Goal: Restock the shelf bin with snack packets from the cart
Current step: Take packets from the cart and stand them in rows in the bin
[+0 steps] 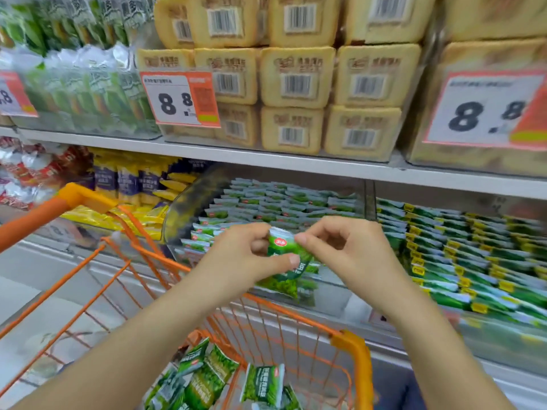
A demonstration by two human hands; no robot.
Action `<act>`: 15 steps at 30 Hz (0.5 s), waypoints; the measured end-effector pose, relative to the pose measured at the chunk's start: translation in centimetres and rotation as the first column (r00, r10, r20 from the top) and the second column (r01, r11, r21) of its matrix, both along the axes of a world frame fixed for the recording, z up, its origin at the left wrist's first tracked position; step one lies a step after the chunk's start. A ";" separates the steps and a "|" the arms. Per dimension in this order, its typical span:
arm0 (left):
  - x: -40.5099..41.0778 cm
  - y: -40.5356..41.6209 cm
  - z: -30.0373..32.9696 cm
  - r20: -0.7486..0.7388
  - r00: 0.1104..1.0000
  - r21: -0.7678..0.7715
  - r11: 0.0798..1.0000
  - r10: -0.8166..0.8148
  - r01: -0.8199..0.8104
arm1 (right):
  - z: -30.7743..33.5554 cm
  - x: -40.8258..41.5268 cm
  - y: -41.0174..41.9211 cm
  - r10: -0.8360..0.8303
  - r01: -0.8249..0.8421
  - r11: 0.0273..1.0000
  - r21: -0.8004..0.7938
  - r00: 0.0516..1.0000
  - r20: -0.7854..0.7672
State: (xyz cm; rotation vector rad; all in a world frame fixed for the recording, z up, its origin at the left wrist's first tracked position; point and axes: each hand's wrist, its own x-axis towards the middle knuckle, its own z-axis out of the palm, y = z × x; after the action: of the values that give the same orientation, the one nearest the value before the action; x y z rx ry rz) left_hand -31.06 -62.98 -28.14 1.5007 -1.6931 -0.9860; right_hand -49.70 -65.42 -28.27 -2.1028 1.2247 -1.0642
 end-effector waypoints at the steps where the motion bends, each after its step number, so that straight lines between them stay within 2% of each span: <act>1: -0.7 -0.9 0.0 -0.013 0.999 0.008 0.999 0.039 -0.039 | 0.0 -1.3 -0.7 -0.057 0.055 0.998 -0.030 0.995 -0.078; 2: -1.3 -1.8 0.2 -0.049 0.996 0.024 0.997 0.079 -0.078 | -0.1 -2.6 -1.4 -0.140 0.131 0.989 -0.074 0.983 -0.120; 4: -2.3 -3.7 0.4 -0.091 0.990 0.003 0.994 0.108 -0.108 | -0.8 -4.9 -2.8 -0.320 0.311 0.940 -0.139 0.946 -0.046; 6: -3.4 -5.9 0.5 -0.087 0.986 -0.022 0.989 0.142 -0.145 | -2.0 -6.6 -3.9 -0.454 0.459 0.883 -0.094 0.888 0.075; 8: -4.7 -8.2 0.2 -0.068 0.985 -0.012 0.987 0.160 -0.161 | -3.5 -7.3 -4.8 -0.515 0.515 0.857 -0.026 0.857 0.032; 11: -7.2 -11.9 -0.7 0.088 0.989 -0.043 0.993 0.116 -0.112 | -4.4 -7.1 -5.4 -0.501 0.501 0.865 0.028 0.865 0.015; 13: -8.5 -14.1 -1.2 0.249 0.962 -0.047 0.994 0.112 -0.104 | -4.5 -7.0 -5.8 -0.496 0.493 0.868 0.069 0.867 0.051; 15: -9.4 -15.7 -1.4 0.342 0.933 -0.038 0.994 0.109 -0.103 | -4.6 -7.0 -6.2 -0.489 0.484 0.870 0.094 0.872 0.038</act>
State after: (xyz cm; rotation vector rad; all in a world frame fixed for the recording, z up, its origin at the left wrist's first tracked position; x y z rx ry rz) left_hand -40.47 -78.73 -29.58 1.8134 -1.8277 -0.6754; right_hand -56.71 -71.60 -32.89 -1.7200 1.7939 -1.2470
